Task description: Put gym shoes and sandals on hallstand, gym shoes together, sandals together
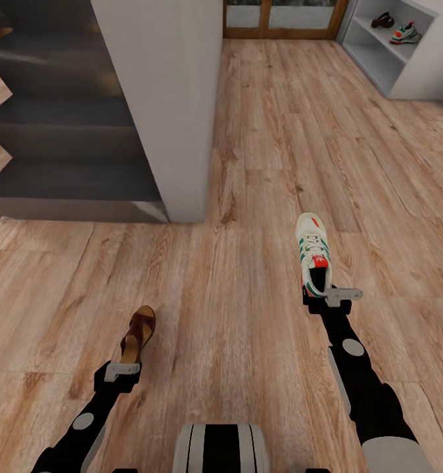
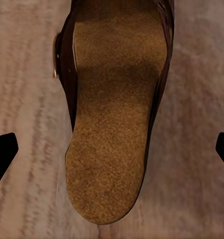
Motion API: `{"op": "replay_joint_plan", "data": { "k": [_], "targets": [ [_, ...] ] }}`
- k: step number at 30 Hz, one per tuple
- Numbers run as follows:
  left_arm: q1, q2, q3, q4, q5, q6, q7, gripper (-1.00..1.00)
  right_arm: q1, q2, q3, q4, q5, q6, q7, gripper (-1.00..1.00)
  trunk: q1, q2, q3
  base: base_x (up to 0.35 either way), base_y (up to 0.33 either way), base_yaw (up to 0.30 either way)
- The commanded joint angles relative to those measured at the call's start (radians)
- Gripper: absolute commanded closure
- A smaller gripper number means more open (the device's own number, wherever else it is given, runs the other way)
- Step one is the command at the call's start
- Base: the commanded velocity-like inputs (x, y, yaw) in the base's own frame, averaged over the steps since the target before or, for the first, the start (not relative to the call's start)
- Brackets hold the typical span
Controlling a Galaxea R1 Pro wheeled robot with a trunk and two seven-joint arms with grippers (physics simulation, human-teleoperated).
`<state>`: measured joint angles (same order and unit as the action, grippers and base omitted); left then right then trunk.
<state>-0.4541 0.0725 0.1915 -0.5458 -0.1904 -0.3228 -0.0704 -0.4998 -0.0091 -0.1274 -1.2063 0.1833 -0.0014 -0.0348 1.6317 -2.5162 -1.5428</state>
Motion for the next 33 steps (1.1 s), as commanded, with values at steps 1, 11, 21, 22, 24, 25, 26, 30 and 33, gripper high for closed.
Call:
{"op": "replay_joint_plan", "data": {
  "k": [1, 11, 21, 22, 24, 25, 26, 30, 33],
  "targets": [
    [-0.001, -0.001, 0.008, 0.0, -0.016, -0.004, -0.008, -1.0, 0.0, 0.0, 0.0, 0.0, 0.01, 0.0, -0.004, 1.0, 0.0, 0.0, 0.0, 0.002, 0.0, 0.0],
    [-0.002, 0.002, 0.011, 0.0, -0.04, -0.004, -0.004, -1.0, 0.0, 0.0, 0.001, 0.001, 0.01, 0.0, -0.004, 1.0, 0.002, -0.001, -0.016, 0.0, 0.0, 0.0],
    [-0.003, 0.003, 0.012, 0.0, -0.041, -0.007, -0.003, -1.0, 0.0, 0.0, 0.001, 0.001, 0.01, 0.0, -0.004, 1.0, 0.005, -0.003, -0.052, 0.0, 0.0, 0.0],
    [-0.003, 0.003, 0.012, 0.0, -0.041, -0.007, -0.003, -1.0, 0.0, 0.0, 0.001, 0.001, 0.01, 0.0, -0.004, 1.0, 0.005, -0.003, -0.053, 0.0, 0.0, 0.0],
    [-0.003, 0.003, 0.012, 0.0, -0.041, -0.007, -0.003, -1.0, 0.0, 0.0, 0.001, 0.001, 0.01, 0.0, -0.004, 1.0, 0.005, -0.003, -0.054, 0.0, 0.0, 0.0],
    [-0.003, 0.003, 0.012, 0.0, -0.041, -0.007, -0.003, -1.0, 0.0, 0.0, 0.001, 0.001, 0.01, 0.0, -0.004, 1.0, 0.005, -0.003, -0.054, 0.0, 0.0, 0.0],
    [-0.003, 0.003, 0.012, 0.0, -0.041, -0.007, -0.003, -1.0, 0.0, 0.0, 0.001, 0.001, 0.01, 0.0, -0.004, 1.0, 0.005, -0.003, -0.054, 0.0, 0.0, 0.0],
    [-0.003, 0.003, 0.013, 0.0, -0.041, -0.008, -0.003, -1.0, 0.0, 0.0, 0.001, 0.001, 0.01, 0.0, -0.004, 1.0, 0.006, -0.003, -0.067, 0.0, 0.0, 0.012],
    [-0.003, 0.003, 0.013, 0.0, -0.041, -0.008, -0.003, -1.0, 0.0, 0.0, 0.0, 0.001, 0.01, 0.0, -0.004, 1.0, 0.007, -0.004, -0.077, 0.0, 0.0, 0.075]
  ]
}}
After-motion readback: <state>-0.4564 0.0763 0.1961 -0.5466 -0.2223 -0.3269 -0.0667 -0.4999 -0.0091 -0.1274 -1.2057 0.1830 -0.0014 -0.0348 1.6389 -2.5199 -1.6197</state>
